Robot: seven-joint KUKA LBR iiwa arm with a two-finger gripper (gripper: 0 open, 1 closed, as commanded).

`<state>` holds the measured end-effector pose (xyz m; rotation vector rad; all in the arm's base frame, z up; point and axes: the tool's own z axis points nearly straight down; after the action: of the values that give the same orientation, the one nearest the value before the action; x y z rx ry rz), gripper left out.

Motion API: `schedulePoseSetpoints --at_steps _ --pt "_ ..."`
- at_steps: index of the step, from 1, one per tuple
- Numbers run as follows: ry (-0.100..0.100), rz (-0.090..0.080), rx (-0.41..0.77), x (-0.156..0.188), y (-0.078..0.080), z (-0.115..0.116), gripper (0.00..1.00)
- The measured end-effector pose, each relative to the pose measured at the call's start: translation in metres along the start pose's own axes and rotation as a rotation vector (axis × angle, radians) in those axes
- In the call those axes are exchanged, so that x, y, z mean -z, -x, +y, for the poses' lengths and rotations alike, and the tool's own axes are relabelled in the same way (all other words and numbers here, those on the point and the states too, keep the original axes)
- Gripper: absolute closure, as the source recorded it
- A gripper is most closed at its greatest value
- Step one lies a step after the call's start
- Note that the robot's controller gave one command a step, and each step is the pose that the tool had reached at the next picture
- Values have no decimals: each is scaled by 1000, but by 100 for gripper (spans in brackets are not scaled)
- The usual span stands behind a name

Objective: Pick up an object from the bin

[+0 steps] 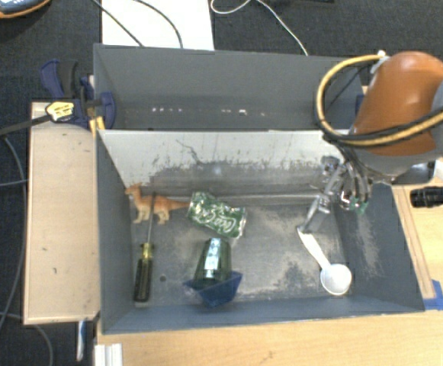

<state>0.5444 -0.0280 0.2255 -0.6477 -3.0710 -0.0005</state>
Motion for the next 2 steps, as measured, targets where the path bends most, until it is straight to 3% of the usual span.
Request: schedulePoseSetpoints --at_steps 1,2 --pt "4 -10 64 -39 11 26 0" --pt "-1 1 -30 -24 -4 69 0"
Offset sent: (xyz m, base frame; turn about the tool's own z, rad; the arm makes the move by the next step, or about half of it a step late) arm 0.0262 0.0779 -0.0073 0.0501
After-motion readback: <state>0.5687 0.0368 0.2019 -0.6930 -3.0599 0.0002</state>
